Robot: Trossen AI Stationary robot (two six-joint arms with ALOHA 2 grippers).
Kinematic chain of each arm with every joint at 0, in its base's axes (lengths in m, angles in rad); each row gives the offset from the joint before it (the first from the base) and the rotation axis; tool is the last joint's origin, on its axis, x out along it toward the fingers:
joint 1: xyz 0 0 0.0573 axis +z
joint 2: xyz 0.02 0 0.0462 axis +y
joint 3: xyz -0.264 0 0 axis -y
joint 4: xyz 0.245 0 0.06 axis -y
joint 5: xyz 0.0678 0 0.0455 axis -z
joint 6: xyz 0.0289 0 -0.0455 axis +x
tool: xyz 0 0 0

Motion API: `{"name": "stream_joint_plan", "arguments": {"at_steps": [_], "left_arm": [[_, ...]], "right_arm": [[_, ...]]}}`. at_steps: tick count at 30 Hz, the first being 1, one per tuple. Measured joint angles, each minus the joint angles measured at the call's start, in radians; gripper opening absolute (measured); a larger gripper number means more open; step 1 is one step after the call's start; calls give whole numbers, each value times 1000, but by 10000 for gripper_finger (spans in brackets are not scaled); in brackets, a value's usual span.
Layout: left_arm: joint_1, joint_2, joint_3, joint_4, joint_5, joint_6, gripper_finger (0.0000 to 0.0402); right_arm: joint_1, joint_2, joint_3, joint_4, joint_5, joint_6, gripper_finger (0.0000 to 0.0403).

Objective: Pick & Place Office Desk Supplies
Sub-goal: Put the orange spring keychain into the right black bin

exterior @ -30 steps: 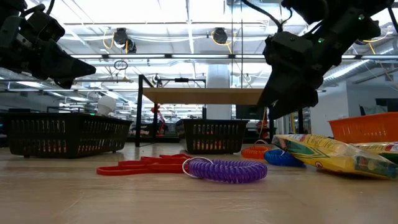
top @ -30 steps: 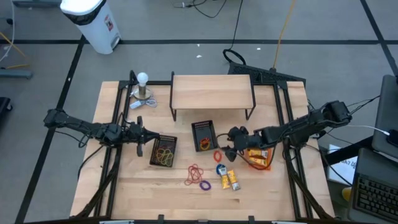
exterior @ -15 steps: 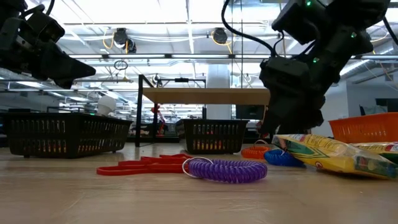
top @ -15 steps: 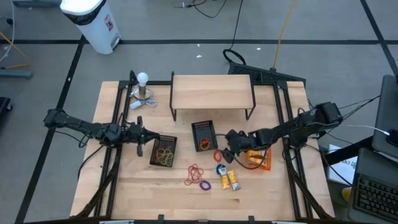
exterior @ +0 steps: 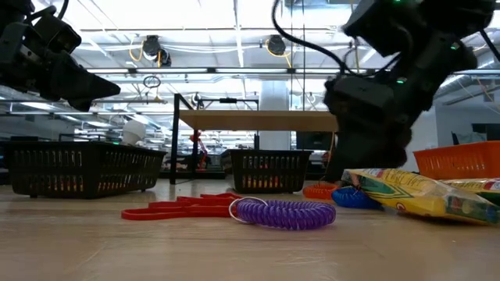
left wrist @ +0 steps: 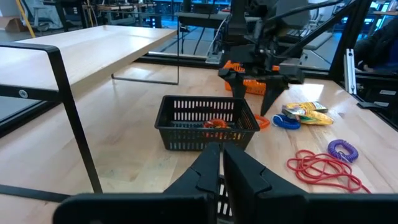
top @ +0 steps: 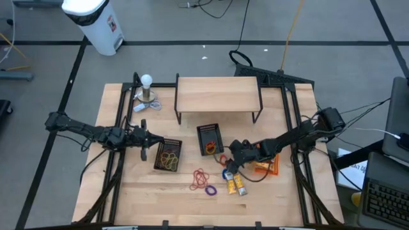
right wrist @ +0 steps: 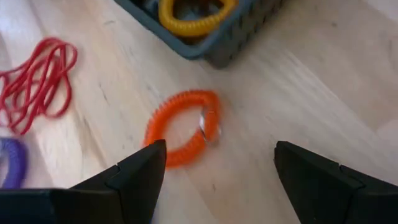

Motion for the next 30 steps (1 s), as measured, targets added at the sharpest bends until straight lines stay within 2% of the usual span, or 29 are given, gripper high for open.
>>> {"name": "stream_joint_plan", "arguments": {"at_steps": [5,11,15,24,26,30], "left_arm": [[0,0,0,-2,1,0,26],[0,0,0,-5,3,-10,26],[0,0,0,-14,3,-22,26],[0,0,0,-18,3,-30,26],[0,0,0,-19,3,-34,26],[0,0,0,-19,3,-34,26]], "right_arm": [[5,90,69,-11,39,-13,285],[6,100,73,-45,43,-4,272],[10,102,73,-128,40,11,216],[8,102,70,-144,33,-72,26],[8,102,70,-145,17,-86,14],[16,45,70,-142,-58,-87,21]]}}
